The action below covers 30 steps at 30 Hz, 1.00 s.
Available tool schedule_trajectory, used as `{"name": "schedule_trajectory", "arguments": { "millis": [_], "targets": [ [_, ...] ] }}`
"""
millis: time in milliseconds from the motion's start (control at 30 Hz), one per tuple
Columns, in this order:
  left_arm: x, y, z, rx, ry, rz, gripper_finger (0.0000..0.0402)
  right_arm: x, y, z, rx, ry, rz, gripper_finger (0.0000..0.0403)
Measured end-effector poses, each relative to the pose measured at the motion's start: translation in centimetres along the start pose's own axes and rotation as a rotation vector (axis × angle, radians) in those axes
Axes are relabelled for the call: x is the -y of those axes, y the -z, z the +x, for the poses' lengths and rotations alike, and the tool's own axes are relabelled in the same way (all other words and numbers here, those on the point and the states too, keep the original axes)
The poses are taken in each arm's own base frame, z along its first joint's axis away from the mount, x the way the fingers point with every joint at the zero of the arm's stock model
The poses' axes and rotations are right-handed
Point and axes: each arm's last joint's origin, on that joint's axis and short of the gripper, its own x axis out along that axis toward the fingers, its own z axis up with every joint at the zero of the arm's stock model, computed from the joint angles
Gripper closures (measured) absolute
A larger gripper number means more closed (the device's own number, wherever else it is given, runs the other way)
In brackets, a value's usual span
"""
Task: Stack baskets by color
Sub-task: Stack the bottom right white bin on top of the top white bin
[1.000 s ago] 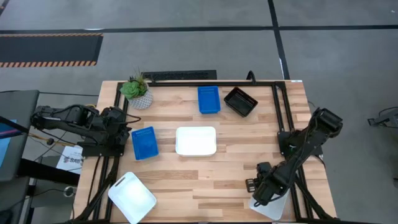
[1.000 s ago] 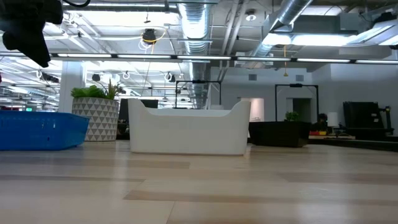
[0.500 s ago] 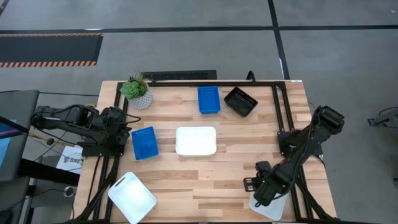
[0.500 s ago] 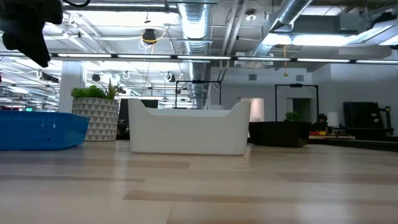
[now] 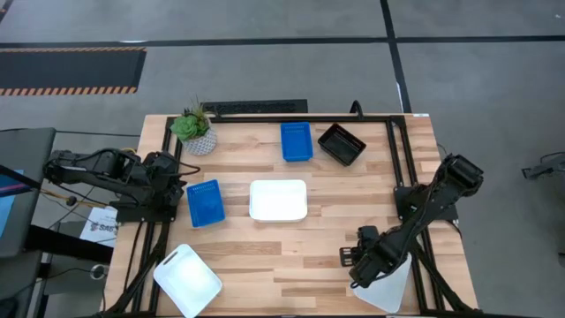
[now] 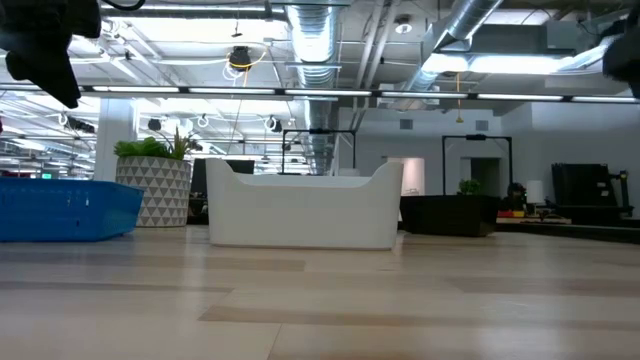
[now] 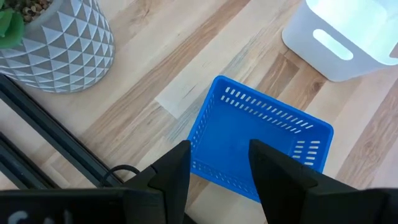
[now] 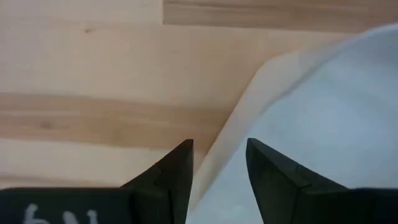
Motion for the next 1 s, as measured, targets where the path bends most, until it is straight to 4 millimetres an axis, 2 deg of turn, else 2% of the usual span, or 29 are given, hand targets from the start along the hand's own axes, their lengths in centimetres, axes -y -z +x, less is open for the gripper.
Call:
{"name": "schedule_trajectory", "arguments": {
  "millis": [167, 267, 367, 533, 700, 833, 1000],
  "targets": [
    [0.0, 0.0, 0.0, 0.001, 0.000, 0.007, 0.0252, -0.3, 0.5, 1.9, 0.010, 0.050, -0.026, 0.0235],
    [0.0, 0.0, 0.0, 0.000, 0.000, 0.011, 0.0252, -0.3, 0.7, 2.6, 0.007, 0.087, -0.029, 0.0249],
    [0.0, 0.0, 0.0, 0.001, 0.000, 0.010, 0.0252, -0.3, 0.7, 2.9, 0.013, 0.094, -0.029, 0.0288],
    [0.0, 0.0, 0.0, 0.001, -0.001, 0.010, 0.0252, -0.5, 0.4, 2.7, 0.004, 0.092, -0.095, 0.0386],
    [0.0, 0.0, 0.0, 0.009, -0.008, 0.001, 0.0252, -1.4, -0.6, 2.7, 0.005, 0.081, -0.195, 0.0396],
    [0.0, 0.0, 0.0, 0.013, -0.011, -0.006, 0.0252, -2.9, -1.7, 2.0, 0.023, 0.062, -0.308, 0.0399],
    [0.0, 0.0, 0.0, 0.014, -0.011, -0.024, 0.0252, -5.3, -3.9, -1.0, 0.144, 0.096, -0.478, 0.0400]
  ]
}}
